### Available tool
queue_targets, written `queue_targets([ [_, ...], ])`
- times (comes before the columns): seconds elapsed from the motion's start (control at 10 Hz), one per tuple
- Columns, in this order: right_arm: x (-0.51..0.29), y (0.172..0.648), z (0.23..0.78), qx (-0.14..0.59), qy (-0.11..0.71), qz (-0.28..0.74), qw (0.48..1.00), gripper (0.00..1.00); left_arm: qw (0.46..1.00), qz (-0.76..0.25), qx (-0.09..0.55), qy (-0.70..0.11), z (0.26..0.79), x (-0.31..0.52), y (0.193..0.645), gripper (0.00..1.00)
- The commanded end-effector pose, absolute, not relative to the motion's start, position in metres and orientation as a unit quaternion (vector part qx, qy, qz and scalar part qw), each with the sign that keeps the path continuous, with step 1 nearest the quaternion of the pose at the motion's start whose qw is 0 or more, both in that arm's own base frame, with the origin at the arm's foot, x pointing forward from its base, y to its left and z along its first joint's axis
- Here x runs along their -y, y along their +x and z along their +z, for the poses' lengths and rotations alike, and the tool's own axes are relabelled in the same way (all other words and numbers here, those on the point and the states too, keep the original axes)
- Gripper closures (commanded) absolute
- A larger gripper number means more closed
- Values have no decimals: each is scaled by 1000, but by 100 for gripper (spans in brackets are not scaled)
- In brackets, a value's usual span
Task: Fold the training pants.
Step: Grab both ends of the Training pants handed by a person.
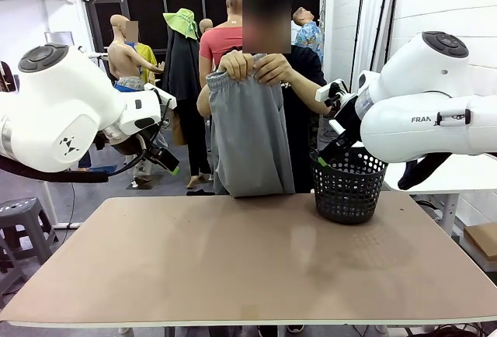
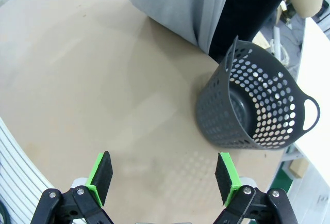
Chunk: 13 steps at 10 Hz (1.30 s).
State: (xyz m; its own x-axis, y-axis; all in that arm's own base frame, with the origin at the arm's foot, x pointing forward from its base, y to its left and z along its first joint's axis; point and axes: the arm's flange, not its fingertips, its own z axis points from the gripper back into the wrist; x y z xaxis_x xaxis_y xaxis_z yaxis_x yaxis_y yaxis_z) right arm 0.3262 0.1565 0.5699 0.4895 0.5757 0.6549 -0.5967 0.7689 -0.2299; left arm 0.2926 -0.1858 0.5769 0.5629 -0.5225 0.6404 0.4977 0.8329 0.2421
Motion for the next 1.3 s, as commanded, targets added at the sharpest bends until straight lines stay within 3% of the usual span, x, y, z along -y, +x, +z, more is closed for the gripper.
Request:
queue_targets([
  [0.0,-157,327,570,377,16,337,863,0,883,-292,368,20,577,185,293,0],
  [1.2,-157,327,570,377,16,337,863,0,883,-292,368,20,577,185,293,0],
])
